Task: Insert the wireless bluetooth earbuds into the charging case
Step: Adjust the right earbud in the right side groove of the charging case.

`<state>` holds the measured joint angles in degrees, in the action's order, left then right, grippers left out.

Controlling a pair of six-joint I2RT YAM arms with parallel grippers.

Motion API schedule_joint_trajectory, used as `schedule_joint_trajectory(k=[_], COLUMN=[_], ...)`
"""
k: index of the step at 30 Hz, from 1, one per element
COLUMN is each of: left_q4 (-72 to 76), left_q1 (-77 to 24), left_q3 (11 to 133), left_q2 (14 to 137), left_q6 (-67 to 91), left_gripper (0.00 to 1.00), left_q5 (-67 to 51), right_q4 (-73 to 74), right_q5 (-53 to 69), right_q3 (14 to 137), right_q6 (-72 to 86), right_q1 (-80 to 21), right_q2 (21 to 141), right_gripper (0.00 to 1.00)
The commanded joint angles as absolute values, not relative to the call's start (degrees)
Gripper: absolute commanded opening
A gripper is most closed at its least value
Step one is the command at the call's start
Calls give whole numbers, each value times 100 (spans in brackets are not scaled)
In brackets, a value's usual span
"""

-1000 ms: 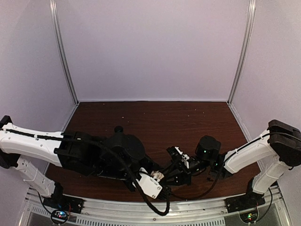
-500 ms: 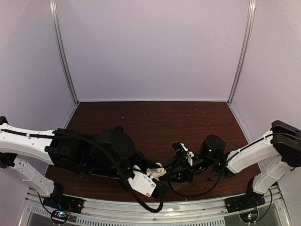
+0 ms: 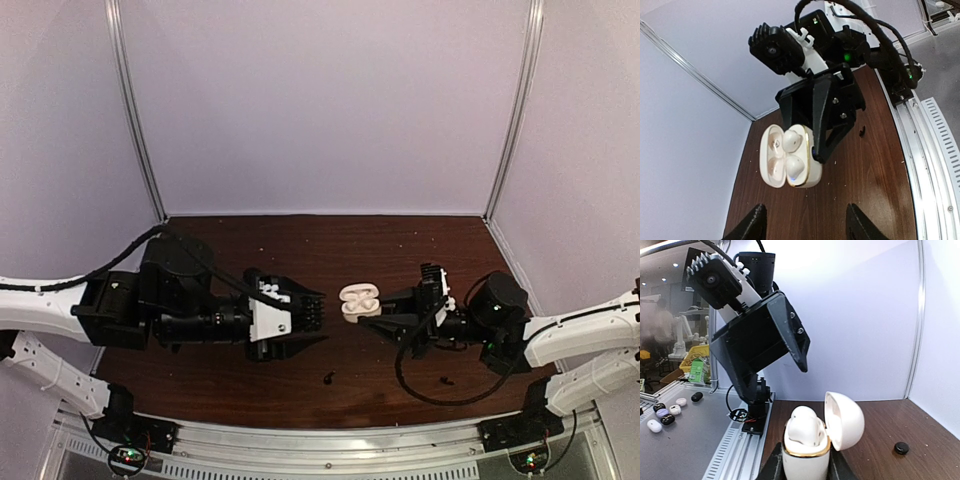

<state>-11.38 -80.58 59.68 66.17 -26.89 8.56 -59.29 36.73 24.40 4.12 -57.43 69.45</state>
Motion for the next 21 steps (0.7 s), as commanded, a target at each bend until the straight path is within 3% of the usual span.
schedule_joint_trajectory(k=[1, 9, 21], left_q4=[-186, 191, 148], left_q1=[-8044, -8040, -7821], left_q3=[6081, 6256, 6428], left_q2=[6874, 7234, 7654], left_q6=[-2387, -2390, -2554], left_gripper=[53, 44, 47], left_q5=[576, 490, 186], right_q4=[-5308, -5116, -5045], right_q5=[2867, 2745, 2968], right_q3=[2426, 2428, 2461], right_q6=[-319, -472, -464], right_q1=[-5730, -5777, -5835], right_q2=[6671, 6608, 6679], right_gripper=[0, 0, 0])
